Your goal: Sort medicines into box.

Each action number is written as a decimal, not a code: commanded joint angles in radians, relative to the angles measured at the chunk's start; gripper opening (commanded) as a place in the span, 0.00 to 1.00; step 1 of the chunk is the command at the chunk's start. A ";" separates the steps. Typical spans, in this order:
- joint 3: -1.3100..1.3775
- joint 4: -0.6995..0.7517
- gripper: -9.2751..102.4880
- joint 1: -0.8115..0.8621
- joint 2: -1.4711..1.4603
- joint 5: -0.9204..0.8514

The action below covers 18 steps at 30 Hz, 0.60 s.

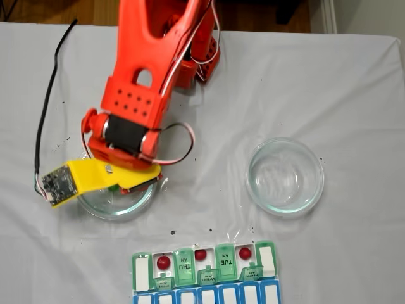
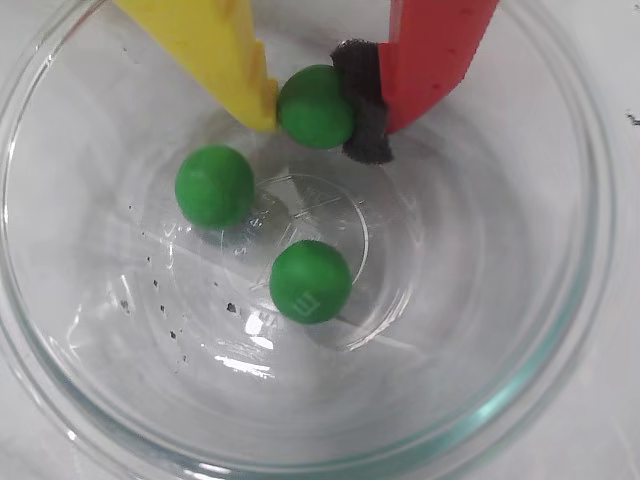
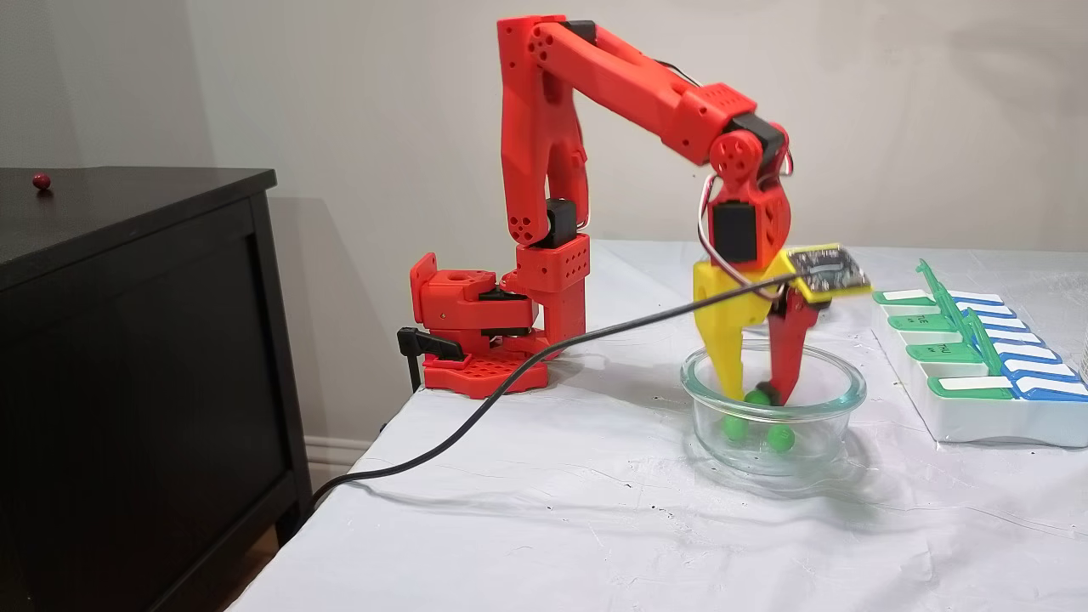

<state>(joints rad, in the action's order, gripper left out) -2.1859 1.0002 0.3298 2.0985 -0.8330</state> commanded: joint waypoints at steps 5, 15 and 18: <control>0.196 0.129 0.08 -0.031 0.262 0.092; 0.186 -0.106 0.08 -0.249 0.295 0.477; 0.137 -0.196 0.08 -0.356 0.281 0.541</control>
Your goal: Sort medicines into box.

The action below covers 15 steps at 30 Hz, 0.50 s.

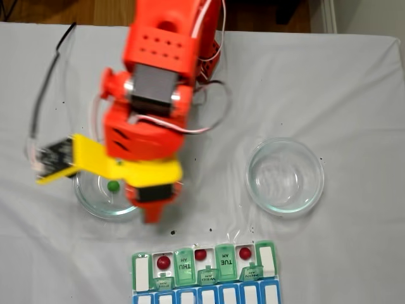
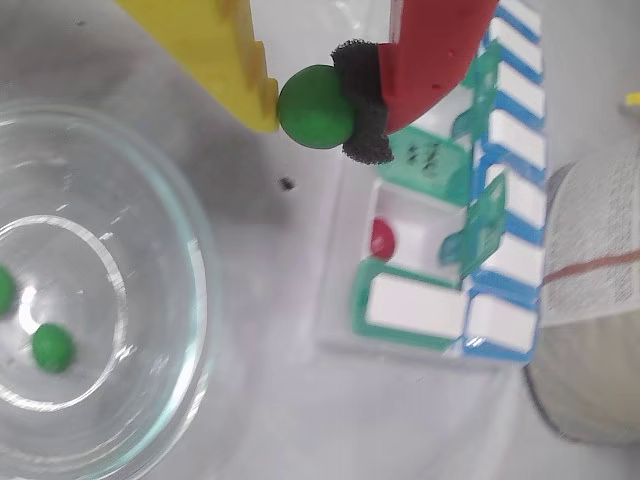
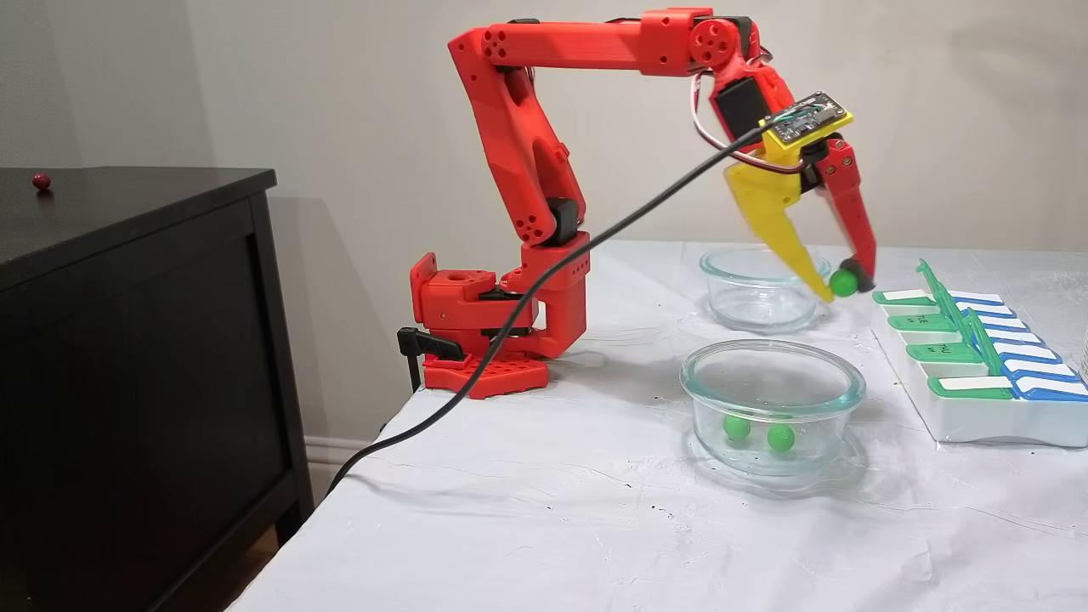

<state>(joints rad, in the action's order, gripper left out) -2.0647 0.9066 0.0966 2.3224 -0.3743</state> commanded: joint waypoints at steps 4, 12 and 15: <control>-0.066 -0.261 0.08 -0.235 0.049 0.161; -0.084 -0.453 0.08 -0.291 -0.141 0.206; -0.078 -0.469 0.08 -0.296 -0.161 0.216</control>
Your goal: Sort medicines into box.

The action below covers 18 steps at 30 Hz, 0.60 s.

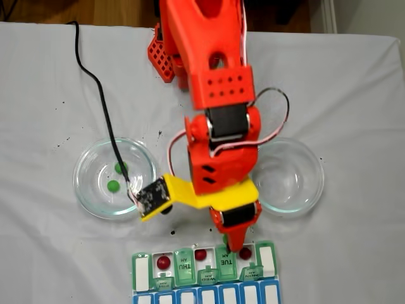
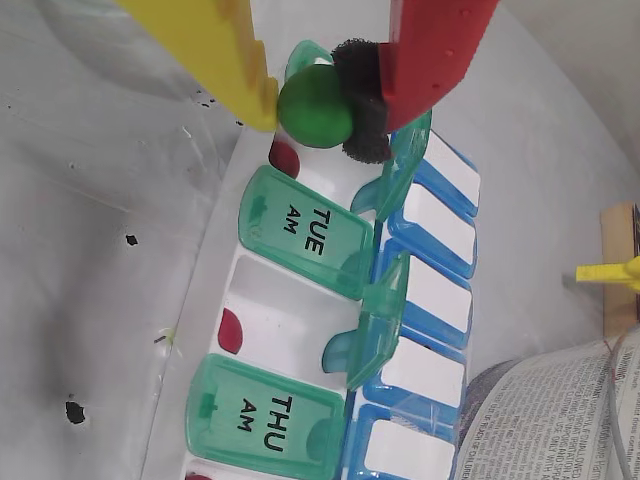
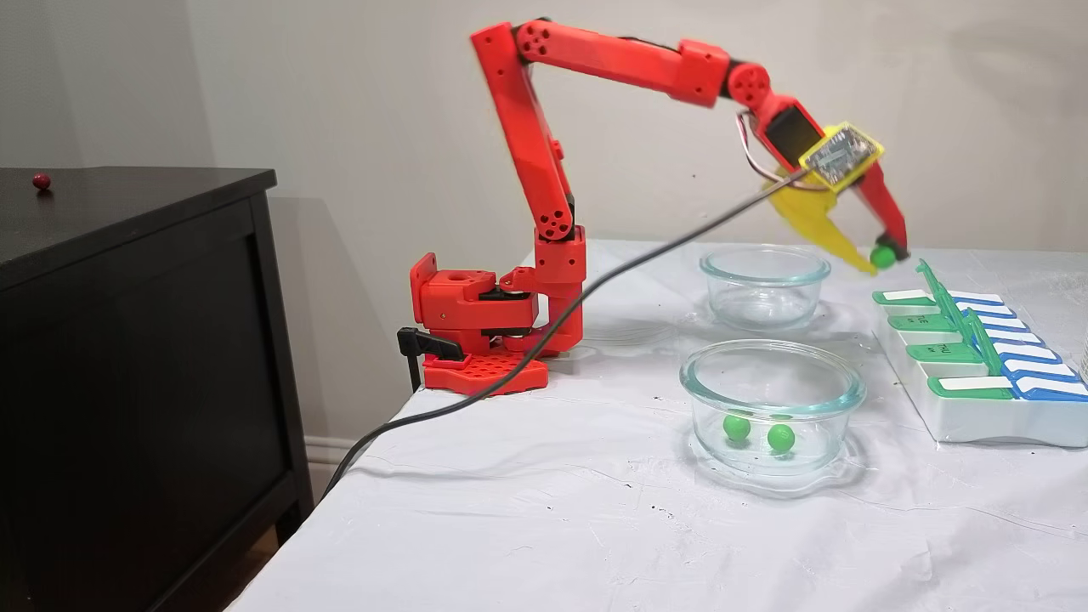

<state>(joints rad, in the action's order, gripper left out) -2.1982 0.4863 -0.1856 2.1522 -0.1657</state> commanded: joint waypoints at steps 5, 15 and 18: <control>0.037 -0.092 0.08 -0.044 0.003 0.017; 0.025 -0.170 0.08 -0.077 -0.064 0.021; 0.023 -0.189 0.08 -0.080 -0.086 0.021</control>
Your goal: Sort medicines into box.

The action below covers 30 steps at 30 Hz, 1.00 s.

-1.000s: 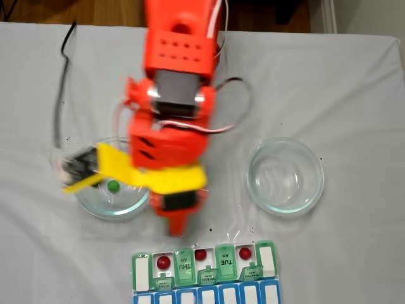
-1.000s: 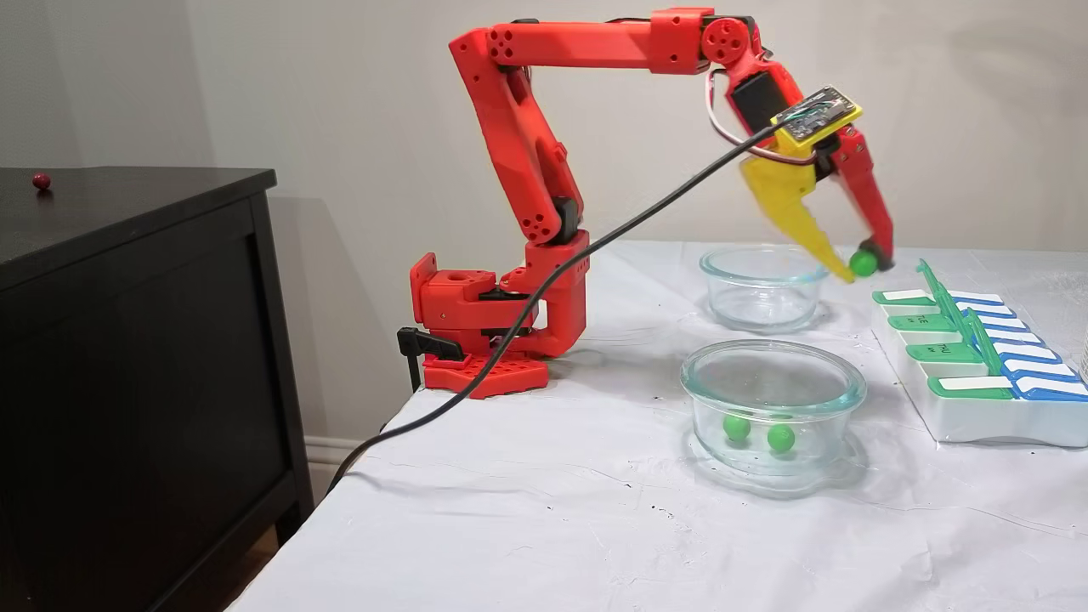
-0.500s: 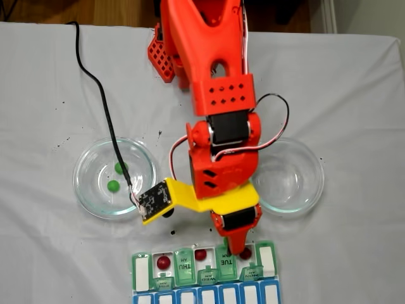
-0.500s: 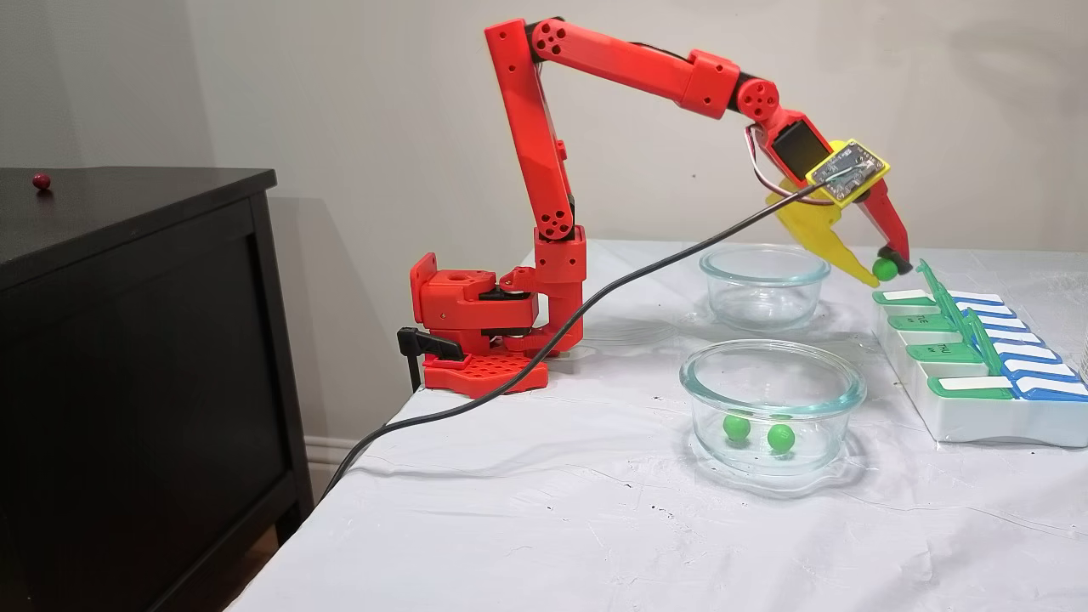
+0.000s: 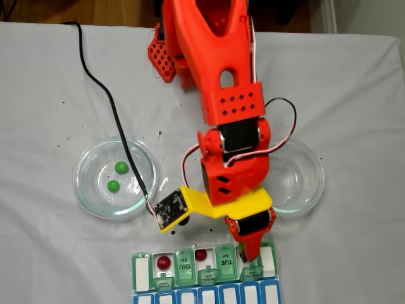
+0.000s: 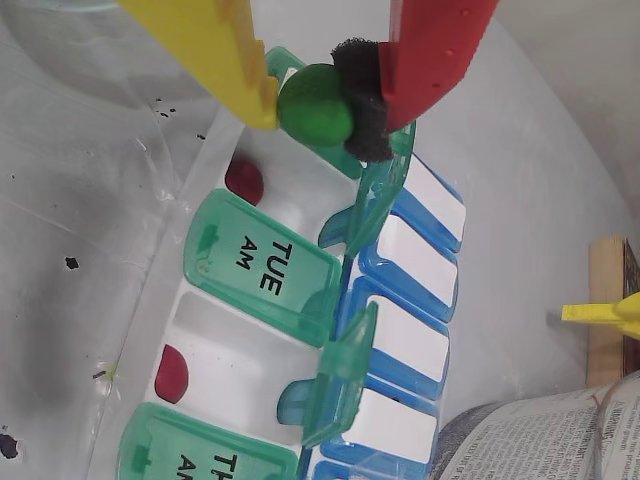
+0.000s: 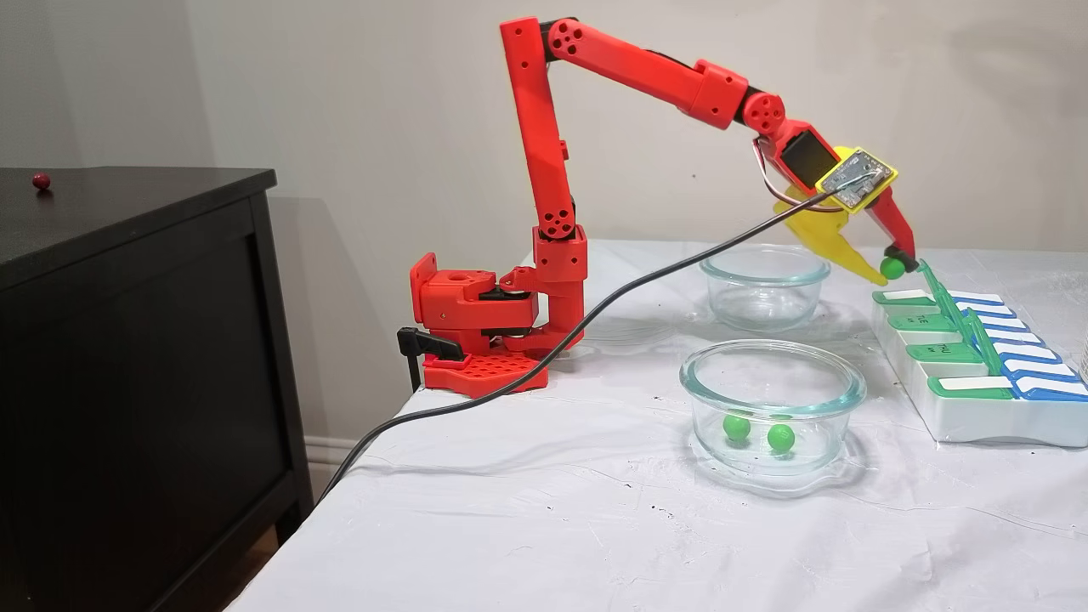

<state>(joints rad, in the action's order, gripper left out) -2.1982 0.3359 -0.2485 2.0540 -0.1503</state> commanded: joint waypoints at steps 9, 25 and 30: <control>0.032 -0.103 0.08 -0.026 -0.057 -0.012; 0.054 -0.086 0.31 -0.008 -0.055 -0.021; 0.072 0.060 0.14 0.014 0.072 -0.054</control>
<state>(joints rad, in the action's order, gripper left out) -2.1982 0.3037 -0.2516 1.9620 -0.1795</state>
